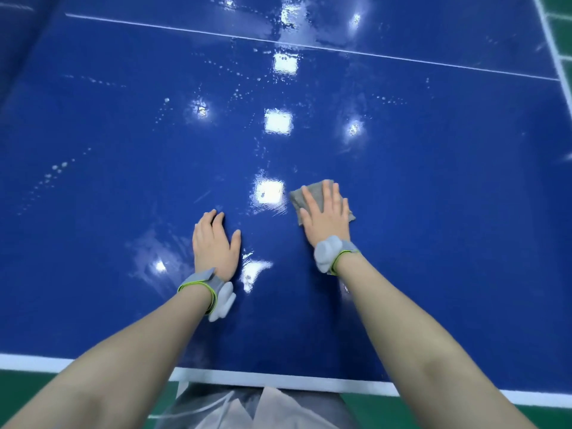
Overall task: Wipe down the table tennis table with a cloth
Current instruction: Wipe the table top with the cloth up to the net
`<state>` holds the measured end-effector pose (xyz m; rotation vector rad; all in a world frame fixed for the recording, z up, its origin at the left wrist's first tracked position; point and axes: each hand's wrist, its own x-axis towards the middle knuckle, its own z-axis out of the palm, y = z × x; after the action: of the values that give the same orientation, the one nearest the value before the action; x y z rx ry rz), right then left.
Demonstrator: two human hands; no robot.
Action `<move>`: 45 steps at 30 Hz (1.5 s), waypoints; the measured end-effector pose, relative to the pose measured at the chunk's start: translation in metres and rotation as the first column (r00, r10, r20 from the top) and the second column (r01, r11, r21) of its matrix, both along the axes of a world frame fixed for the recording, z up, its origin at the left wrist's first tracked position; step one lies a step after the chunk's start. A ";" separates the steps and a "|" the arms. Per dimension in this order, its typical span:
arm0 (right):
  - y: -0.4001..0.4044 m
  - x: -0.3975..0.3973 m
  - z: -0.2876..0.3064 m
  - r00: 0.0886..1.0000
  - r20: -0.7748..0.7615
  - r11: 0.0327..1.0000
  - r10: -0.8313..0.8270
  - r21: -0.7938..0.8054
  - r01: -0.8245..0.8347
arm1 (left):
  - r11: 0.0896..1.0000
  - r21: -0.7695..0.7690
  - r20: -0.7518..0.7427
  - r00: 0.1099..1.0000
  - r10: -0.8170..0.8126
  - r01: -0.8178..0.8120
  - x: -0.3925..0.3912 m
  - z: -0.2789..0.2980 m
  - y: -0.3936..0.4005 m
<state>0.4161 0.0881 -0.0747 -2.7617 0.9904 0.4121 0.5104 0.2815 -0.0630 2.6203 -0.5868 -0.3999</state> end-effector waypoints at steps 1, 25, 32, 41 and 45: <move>-0.009 -0.002 -0.001 0.998 -0.002 0.998 -0.064 -0.012 0.064 | 1.000 -0.002 0.004 1.000 -0.013 0.013 0.004 0.001 -0.003; -0.046 0.031 -0.009 0.891 0.051 0.892 -0.452 -0.008 0.453 | 0.988 -0.071 0.029 0.991 -0.133 0.135 0.054 -0.010 -0.056; -0.009 0.079 -0.008 0.973 0.049 0.974 -0.227 0.035 0.226 | 0.989 -0.094 0.059 0.992 -0.109 0.114 0.076 -0.014 -0.074; -0.035 0.067 -0.012 0.989 0.128 0.996 -0.070 -0.039 0.076 | 0.991 -0.086 0.101 0.991 -0.090 0.098 0.084 -0.021 -0.099; -0.077 0.053 -0.015 0.903 0.115 0.907 -0.413 -0.038 0.419 | 0.992 -0.027 0.153 0.981 -0.119 0.124 0.083 -0.026 -0.100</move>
<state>0.4687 0.0111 -0.0898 -2.4877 1.5396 0.1691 0.5932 0.1817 -0.0890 2.6027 -0.7990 -0.2262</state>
